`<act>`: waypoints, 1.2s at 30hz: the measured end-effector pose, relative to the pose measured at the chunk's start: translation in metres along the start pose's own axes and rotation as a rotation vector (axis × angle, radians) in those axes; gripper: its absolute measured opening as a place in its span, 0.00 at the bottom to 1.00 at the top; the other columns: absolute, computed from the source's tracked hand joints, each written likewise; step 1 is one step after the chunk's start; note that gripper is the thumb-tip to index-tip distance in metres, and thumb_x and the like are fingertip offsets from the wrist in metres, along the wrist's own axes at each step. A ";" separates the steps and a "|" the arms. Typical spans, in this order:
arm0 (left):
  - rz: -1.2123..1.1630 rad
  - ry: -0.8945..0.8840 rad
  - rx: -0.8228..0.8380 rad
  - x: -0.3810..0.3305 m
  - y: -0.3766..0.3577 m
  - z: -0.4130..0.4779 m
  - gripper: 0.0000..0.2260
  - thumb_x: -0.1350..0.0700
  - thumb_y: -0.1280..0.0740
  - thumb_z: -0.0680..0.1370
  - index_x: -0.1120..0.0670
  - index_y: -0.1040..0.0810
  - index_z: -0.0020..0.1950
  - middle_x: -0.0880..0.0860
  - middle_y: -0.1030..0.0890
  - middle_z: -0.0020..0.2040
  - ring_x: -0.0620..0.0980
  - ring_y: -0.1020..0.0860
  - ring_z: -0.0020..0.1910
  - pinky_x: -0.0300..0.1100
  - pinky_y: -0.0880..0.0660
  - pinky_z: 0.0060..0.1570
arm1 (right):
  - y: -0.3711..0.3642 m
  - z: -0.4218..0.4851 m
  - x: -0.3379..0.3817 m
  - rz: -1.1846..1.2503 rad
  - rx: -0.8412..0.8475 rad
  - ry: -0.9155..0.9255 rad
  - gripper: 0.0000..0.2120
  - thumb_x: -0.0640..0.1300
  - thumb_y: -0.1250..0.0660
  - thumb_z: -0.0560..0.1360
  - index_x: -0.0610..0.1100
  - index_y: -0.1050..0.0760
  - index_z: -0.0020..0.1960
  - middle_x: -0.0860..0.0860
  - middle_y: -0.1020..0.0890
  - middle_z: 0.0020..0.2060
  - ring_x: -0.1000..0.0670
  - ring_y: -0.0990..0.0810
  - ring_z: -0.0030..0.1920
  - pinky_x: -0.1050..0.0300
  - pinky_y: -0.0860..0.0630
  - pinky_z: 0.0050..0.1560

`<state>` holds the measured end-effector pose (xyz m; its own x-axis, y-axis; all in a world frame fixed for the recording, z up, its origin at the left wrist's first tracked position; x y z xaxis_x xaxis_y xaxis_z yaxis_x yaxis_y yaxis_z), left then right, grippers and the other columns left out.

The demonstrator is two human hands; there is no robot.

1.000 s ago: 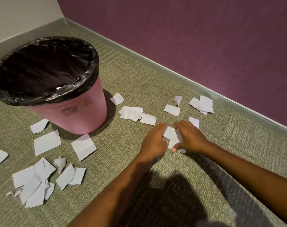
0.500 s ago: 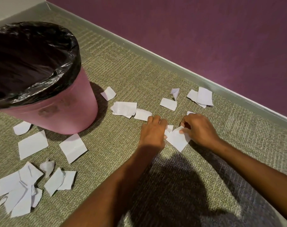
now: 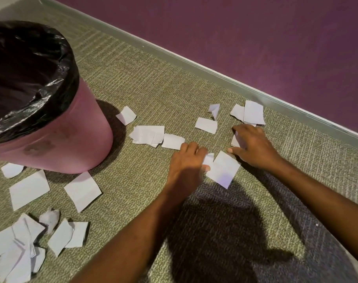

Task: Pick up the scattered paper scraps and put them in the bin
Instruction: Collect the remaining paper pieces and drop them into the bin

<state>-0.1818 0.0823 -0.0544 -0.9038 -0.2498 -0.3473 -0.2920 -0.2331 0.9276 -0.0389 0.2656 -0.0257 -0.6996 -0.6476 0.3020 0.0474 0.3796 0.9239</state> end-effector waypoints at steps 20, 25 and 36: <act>-0.038 0.169 -0.033 -0.012 -0.006 0.027 0.12 0.62 0.28 0.75 0.57 0.21 0.58 0.56 0.21 0.55 0.58 0.24 0.54 0.50 0.28 0.41 | -0.041 -0.037 0.022 -0.155 0.028 0.239 0.53 0.88 0.46 0.64 0.55 0.33 0.77 0.47 0.31 0.70 0.45 0.31 0.66 0.44 0.25 0.62; -0.102 0.105 -0.031 -0.010 0.000 0.062 0.12 0.58 0.29 0.77 0.53 0.19 0.60 0.54 0.23 0.65 0.58 0.26 0.64 0.55 0.24 0.56 | -0.052 -0.036 0.023 0.075 -0.133 0.305 0.30 0.76 0.27 0.64 0.52 0.20 0.51 0.51 0.25 0.59 0.48 0.29 0.57 0.50 0.30 0.50; 0.006 0.098 0.060 0.005 -0.008 0.102 0.15 0.51 0.25 0.75 0.50 0.20 0.61 0.51 0.25 0.66 0.55 0.29 0.68 0.53 0.31 0.65 | -0.049 -0.052 0.033 -0.002 -0.028 0.214 0.51 0.79 0.28 0.64 0.52 0.31 0.78 0.46 0.32 0.73 0.43 0.35 0.74 0.42 0.31 0.67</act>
<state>-0.2158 0.1793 -0.0494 -0.8716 -0.3429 -0.3504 -0.3070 -0.1756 0.9354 -0.0275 0.1913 -0.0486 -0.5327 -0.7748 0.3406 0.0682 0.3618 0.9298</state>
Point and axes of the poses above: each hand's wrist, its own z-axis towards the middle knuckle, its own y-axis out of the back of the hand, x = y × z, the point moved 3 cm from there along z, towards the middle knuckle
